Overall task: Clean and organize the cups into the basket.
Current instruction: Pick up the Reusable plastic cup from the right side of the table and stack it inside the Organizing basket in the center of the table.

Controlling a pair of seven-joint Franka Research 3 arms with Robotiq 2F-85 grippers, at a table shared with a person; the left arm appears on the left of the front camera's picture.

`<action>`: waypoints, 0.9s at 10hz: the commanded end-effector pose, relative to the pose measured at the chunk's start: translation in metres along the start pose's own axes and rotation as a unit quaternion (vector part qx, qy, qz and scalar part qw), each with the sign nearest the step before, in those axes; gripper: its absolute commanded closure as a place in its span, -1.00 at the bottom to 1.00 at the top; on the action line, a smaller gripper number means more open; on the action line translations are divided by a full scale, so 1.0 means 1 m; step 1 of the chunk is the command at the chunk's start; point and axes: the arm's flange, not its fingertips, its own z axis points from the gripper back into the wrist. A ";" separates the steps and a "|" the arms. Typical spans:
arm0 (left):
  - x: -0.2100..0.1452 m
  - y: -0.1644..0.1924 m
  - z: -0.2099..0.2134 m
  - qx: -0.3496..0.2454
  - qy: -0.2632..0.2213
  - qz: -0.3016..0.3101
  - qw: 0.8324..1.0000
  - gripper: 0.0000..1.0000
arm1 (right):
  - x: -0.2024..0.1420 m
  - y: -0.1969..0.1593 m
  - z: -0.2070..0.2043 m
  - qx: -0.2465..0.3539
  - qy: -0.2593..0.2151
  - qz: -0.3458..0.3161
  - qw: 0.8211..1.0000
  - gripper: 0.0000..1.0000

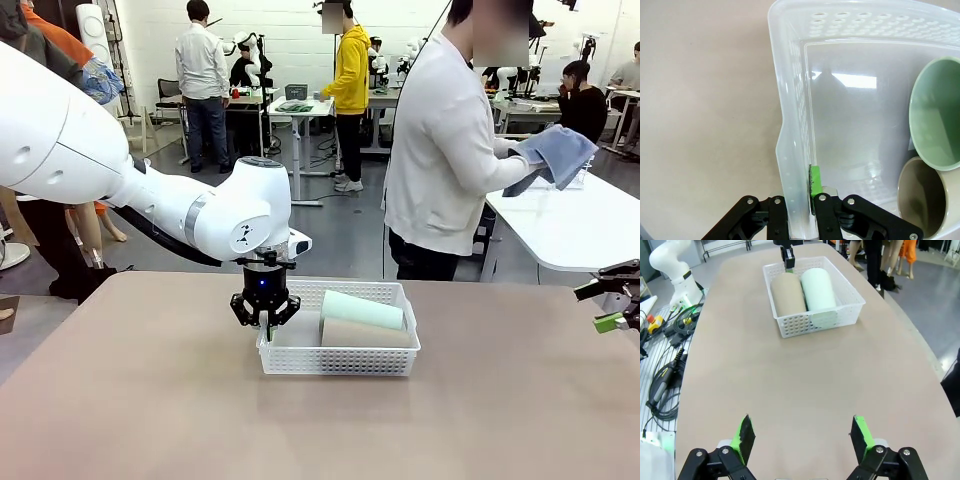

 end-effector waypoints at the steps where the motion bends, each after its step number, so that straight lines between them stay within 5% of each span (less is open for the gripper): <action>1: -0.001 0.001 -0.002 0.002 0.000 -0.004 1.000 1.00 | 0.002 0.004 -0.001 0.000 0.000 -0.007 1.000 -1.00; 9: -0.001 0.001 -0.002 0.002 0.000 -0.004 1.000 1.00 | 0.002 0.004 -0.001 0.000 0.000 -0.007 1.000 -1.00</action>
